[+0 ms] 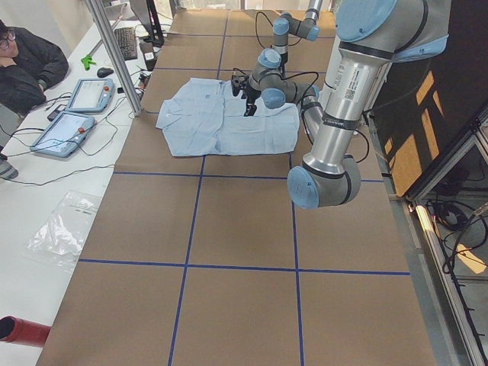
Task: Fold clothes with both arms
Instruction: 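Release the sleeve and withdraw the left gripper while the right gripper moves to the hem, then move the left gripper to the hem corner nearest the robot beside the right gripper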
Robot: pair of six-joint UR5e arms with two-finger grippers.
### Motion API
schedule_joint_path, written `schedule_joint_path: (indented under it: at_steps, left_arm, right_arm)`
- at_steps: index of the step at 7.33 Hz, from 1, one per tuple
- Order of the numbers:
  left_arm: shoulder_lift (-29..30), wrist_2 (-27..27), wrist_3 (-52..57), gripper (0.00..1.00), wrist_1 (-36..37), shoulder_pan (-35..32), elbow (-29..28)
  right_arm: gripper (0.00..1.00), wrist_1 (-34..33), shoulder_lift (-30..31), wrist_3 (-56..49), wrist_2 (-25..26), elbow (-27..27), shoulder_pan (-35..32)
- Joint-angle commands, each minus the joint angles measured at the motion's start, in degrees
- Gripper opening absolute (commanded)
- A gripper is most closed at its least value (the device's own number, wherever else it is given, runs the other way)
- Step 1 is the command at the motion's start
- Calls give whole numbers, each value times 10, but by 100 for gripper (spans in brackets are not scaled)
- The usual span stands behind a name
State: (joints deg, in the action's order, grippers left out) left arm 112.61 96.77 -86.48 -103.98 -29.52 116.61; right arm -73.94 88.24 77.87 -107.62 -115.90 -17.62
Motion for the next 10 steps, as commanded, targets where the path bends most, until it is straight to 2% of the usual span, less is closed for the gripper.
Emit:
schedule_joint_path:
  at_steps: [1,3,4,6,7,8,10]
  left_arm:
    - [0,0,0,93,0,1,0]
    - [1,0,0,93,0,1,0]
    - [2,0,0,93,0,1,0]
    - [2,0,0,93,0,1,-1]
    - [1,0,0,92,0,1,-1]
    - [1,0,0,91,0,1,-1]
    - [-3,0,0,90,0,2,-2]
  right_arm:
    - [25,-1,0,0,0,5,2]
    - [30,-1,-1,0,0,8,3]
    - [29,0,-1,0,-1,7,2]
    - [20,-1,-4,0,-1,6,2]
    - [7,0,-4,0,-1,5,2]
    - [0,0,-2,0,4,2,1]
    - [0,1,-8,0,7,-20,0]
